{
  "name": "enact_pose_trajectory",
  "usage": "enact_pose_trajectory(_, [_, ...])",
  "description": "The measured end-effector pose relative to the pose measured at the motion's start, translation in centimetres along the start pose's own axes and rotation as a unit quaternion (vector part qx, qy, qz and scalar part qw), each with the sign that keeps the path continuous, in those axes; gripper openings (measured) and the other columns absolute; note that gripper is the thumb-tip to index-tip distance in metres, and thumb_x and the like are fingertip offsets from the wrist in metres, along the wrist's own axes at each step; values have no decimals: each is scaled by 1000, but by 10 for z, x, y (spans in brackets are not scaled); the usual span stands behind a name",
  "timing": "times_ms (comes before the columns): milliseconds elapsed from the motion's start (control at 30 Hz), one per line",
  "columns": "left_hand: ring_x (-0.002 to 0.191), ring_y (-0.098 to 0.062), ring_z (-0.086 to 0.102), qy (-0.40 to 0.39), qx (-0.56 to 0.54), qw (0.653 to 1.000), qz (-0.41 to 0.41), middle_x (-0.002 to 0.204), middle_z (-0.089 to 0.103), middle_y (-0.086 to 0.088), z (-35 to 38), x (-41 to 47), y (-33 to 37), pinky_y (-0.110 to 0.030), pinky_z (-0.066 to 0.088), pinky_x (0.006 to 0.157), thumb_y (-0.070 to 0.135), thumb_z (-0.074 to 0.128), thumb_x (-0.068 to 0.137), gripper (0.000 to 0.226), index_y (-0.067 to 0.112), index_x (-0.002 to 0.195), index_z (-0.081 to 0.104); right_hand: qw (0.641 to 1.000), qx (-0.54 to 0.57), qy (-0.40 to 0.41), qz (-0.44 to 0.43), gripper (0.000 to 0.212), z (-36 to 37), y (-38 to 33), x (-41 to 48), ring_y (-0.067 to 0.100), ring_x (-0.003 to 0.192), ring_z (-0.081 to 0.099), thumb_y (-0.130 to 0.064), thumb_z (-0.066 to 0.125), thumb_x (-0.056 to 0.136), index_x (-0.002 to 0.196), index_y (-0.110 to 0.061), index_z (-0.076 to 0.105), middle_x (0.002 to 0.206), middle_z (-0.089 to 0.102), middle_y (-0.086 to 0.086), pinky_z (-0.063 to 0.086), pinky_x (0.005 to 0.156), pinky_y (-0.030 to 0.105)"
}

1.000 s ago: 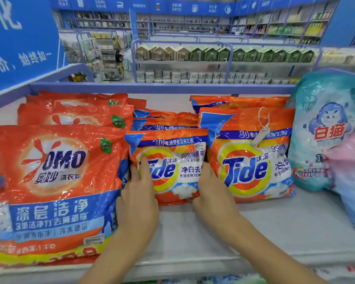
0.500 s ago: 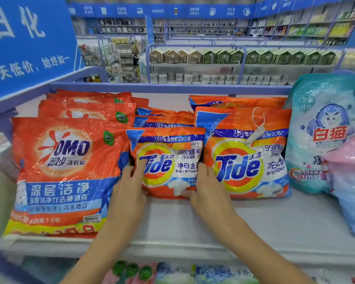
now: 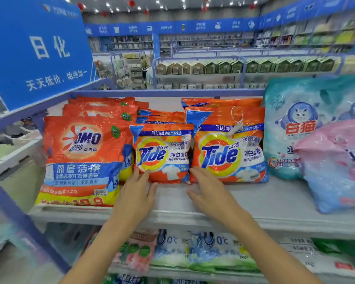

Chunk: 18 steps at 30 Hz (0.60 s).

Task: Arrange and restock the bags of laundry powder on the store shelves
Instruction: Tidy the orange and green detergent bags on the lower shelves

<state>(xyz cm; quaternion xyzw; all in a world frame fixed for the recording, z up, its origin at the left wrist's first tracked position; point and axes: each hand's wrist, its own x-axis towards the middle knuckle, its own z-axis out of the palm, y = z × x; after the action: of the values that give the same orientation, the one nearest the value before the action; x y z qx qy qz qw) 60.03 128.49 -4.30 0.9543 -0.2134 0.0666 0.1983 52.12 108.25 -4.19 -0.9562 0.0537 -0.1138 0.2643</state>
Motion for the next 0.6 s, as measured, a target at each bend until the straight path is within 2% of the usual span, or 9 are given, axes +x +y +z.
enact_pose_trajectory(100, [148, -33, 33, -20, 15, 999, 28, 161, 35, -14, 4, -23, -4, -43, 28, 121, 45, 40, 105, 58, 13, 154, 41, 999, -43, 7, 15, 49, -10, -4, -32, 18, 140, 42, -38, 53, 104, 150, -21, 43, 153, 44, -5, 41, 110, 36])
enact_pose_trajectory(200, [127, -36, 48, 33, 48, 994, 91, 135, 62, -20, 12, -51, -5, -42, 32, 112, 46, 30, 100, 62, 3, 133, 61, 995, -89, 40, 30, 47, -12, 1, -68, 20, 143, 38, -43, 46, 107, 148, -20, 48, 154, 46, -2, 33, 115, 37])
enact_pose_trajectory(233, [124, -37, 48, 47, 60, 992, 105, 129, 65, -21, 14, -61, -3, -45, 33, 110, 45, 30, 98, 63, 1, 129, 64, 993, -102, 54, 36, 49, -13, 4, -80, 20, 146, 35, -45, 44, 107, 148, -19, 48, 156, 45, 0, 29, 118, 38])
enact_pose_trajectory(333, [135, -44, 46, 10, 85, 992, 95, 142, 58, -21, 21, -88, 2, -58, 37, 113, 53, 22, 96, 74, 5, 140, 58, 990, -101, 72, 71, 57, -15, 14, -117, 21, 154, 25, -53, 37, 106, 153, -21, 43, 164, 36, 0, 17, 127, 42])
enact_pose_trajectory(467, [140, -48, 39, -7, 93, 990, 104, 149, 49, -25, 30, -112, 22, -61, 36, 114, 55, 20, 96, 76, 5, 145, 51, 985, -111, 74, 107, 81, -27, 30, -165, 18, 154, 23, -71, 16, 95, 156, -22, 40, 165, 33, -2, 13, 128, 35])
enact_pose_trajectory(600, [143, -44, 40, -4, 75, 988, 137, 149, 51, -20, 35, -121, 65, -59, 37, 114, 54, 22, 96, 74, 7, 144, 53, 980, -97, 93, 146, 63, -51, 56, -199, 16, 154, 21, -56, 36, 106, 157, -21, 37, 165, 32, -3, 14, 128, 33])
